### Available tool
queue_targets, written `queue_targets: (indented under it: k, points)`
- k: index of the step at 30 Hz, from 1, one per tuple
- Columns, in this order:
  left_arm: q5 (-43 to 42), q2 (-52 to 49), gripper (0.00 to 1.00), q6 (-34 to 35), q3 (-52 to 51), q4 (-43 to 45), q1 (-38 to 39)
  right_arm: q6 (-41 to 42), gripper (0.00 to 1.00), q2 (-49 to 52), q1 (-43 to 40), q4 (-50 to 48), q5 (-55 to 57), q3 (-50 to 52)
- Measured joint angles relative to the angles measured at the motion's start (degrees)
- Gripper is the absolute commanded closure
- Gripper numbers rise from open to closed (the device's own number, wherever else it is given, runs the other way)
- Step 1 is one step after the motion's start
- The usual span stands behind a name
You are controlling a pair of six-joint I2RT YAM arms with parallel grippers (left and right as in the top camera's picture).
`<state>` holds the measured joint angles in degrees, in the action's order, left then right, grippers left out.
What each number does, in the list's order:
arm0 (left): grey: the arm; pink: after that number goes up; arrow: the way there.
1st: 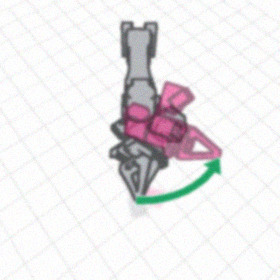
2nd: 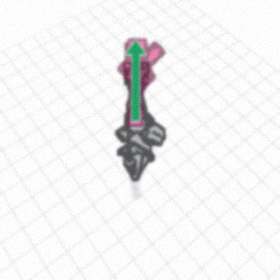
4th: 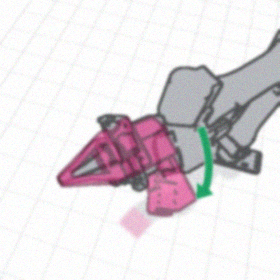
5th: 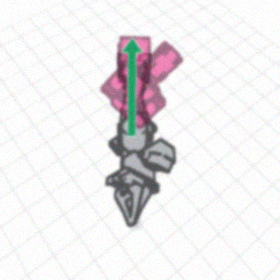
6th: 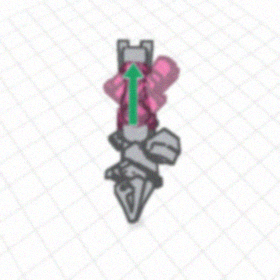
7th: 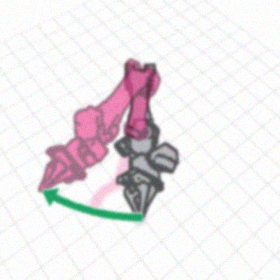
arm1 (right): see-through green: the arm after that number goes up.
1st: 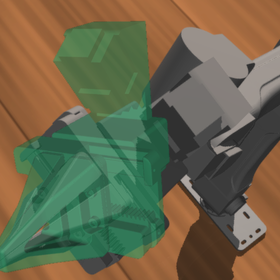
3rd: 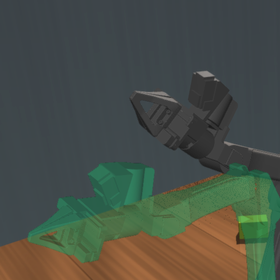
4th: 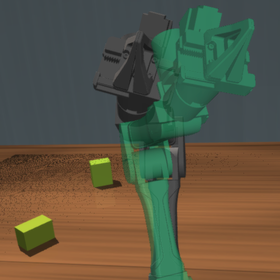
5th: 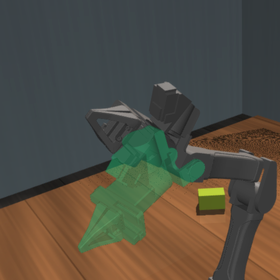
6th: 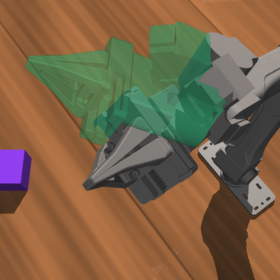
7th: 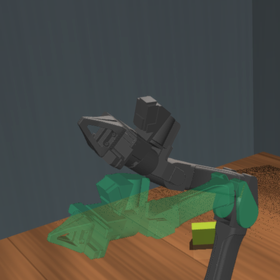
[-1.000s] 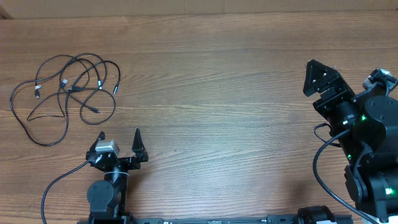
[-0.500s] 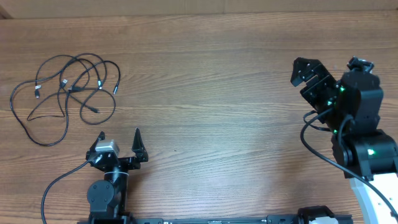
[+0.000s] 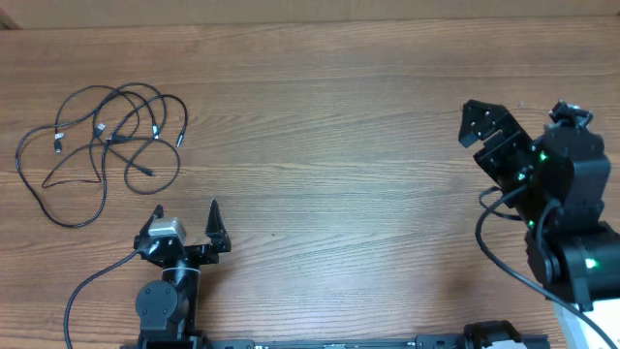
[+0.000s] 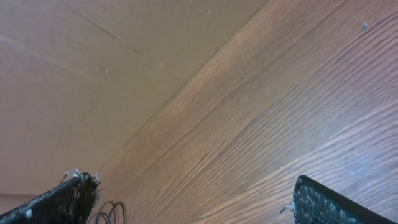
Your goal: Untangle cables
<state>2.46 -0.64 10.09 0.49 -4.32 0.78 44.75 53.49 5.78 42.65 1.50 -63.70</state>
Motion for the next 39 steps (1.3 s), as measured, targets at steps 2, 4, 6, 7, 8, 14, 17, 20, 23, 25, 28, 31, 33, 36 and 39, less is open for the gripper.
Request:
queue_targets:
  k: [2, 4, 6, 7, 8, 14, 17, 20, 23, 25, 28, 31, 33, 36, 39]
  points:
    - [0.0, 0.0, 0.01, 0.0, 0.0, 0.0, 0.0, 0.0, 0.0, -0.96, 0.0, 0.94, 0.0, 0.0]
    - [0.0, 0.0, 0.0, 0.0, 0.0, 0.0, 0.0, 0.0, 0.0, -2.01, 0.0, 1.53, -0.02, 0.0]
    - [0.0, 0.0, 0.0, 0.0, 0.0, 0.0, 0.0, 0.02, 0.0, -3.26, 0.0, 1.9, 0.0, 0.0]
    - [0.0, 0.0, 0.01, 0.0, 0.0, 0.0, 0.0, 0.0, 0.0, -3.82, -0.02, 1.95, -0.02, 0.0]
    - [0.0, 0.0, 0.0, 0.0, 0.0, 0.0, 0.0, 0.02, 0.0, -4.72, 0.0, 1.92, -0.02, 0.0]
    - [0.0, 0.0, 0.0, 0.0, 0.0, 0.0, 0.0, 0.02, 0.0, -7.56, 0.0, 1.95, -0.02, 0.0]
    - [-0.02, 0.0, 0.0, 0.0, 0.0, 0.0, 0.0, 0.02, 0.0, -8.31, 0.0, 1.92, 0.0, 0.0]
    - [0.0, 0.0, 0.01, 0.0, 0.0, 0.0, 0.0, 0.0, 0.0, -8.66, 0.0, 1.92, -0.02, 0.0]
    - [-0.02, 0.0, 0.0, 0.0, 0.0, 0.0, 0.0, 0.0, 0.0, -8.68, 0.0, 2.01, -0.02, 0.0]
    - [0.0, 0.0, 0.0, 0.0, 0.0, 0.0, 0.0, 0.02, 0.0, -8.68, 0.0, 2.43, -0.02, 0.0]
    - [0.0, 0.0, 0.0, 0.0, 0.0, 0.0, 0.0, 0.02, 0.0, -8.87, 0.0, 4.33, -0.02, 0.0]
    - [0.0, 0.0, 0.01, 0.0, 0.0, 0.0, 0.0, 0.0, 0.0, -9.22, 0.0, 6.25, -0.02, 0.0]
    - [0.0, 0.0, 0.0, 0.0, 0.0, 0.0, 0.0, 0.02, 0.0, -9.86, 0.0, 6.86, -0.02, 0.39]
    - [0.0, 0.0, 0.01, 0.0, 0.0, 0.02, 0.0, 0.02, 0.0, -11.63, 0.0, 7.08, -0.02, 2.38]
    - [0.0, 0.0, 0.01, 0.0, 0.0, 0.02, 0.0, 0.0, 0.0, -14.05, 0.0, 7.13, 0.0, 6.14]
